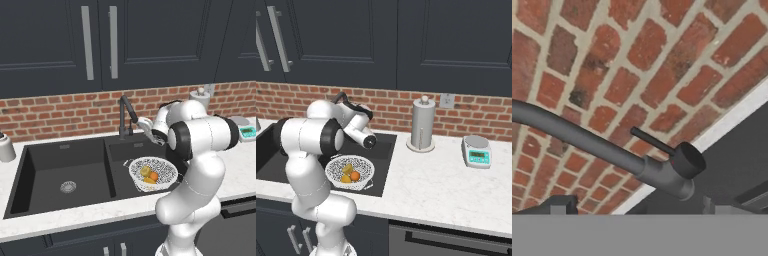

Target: Put the colander in the sink, put the tangerine, mango, kiwi in the colander, and turn on the sink faucet and pour water over the colander.

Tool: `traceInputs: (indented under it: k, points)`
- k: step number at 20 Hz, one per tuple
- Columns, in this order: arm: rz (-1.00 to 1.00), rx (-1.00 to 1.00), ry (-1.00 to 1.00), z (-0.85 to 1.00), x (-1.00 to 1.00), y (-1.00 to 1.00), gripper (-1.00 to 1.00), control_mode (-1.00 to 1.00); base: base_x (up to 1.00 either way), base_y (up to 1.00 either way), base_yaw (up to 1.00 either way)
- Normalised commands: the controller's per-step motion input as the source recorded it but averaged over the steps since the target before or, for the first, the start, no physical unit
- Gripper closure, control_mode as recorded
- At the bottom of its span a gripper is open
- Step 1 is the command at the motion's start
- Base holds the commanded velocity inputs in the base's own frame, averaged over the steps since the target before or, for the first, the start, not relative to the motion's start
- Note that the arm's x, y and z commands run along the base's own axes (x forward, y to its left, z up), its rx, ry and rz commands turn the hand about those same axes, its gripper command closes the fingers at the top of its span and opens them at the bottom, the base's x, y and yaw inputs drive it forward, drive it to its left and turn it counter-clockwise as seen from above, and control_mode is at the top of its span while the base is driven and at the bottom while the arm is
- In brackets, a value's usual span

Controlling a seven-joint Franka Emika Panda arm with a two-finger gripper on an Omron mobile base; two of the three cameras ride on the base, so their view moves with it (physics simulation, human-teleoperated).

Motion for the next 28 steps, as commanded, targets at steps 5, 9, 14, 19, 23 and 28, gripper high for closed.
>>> traceInputs:
  k: [5,9,14,19,23,28]
  points:
    - [0.0,0.0,0.0,0.02,0.12,0.04,-1.0,-1.0,0.0,0.0,0.0]
    - [0.0,0.0,0.01,0.0,0.07,0.02,-1.0,-1.0,0.0,0.0,0.0]
    - [0.0,0.0,0.01,0.0,0.1,0.05,-1.0,-1.0,0.0,0.0,0.0]
    - [0.0,0.0,0.02,0.0,0.17,0.11,-1.0,-1.0,0.0,0.0,0.0]
    - [0.0,-0.02,0.02,0.0,0.17,0.14,-1.0,-1.0,0.0,0.0,0.0]
    - [0.0,-0.04,0.02,-0.03,0.18,0.06,-1.0,-1.0,0.0,0.0,0.0]
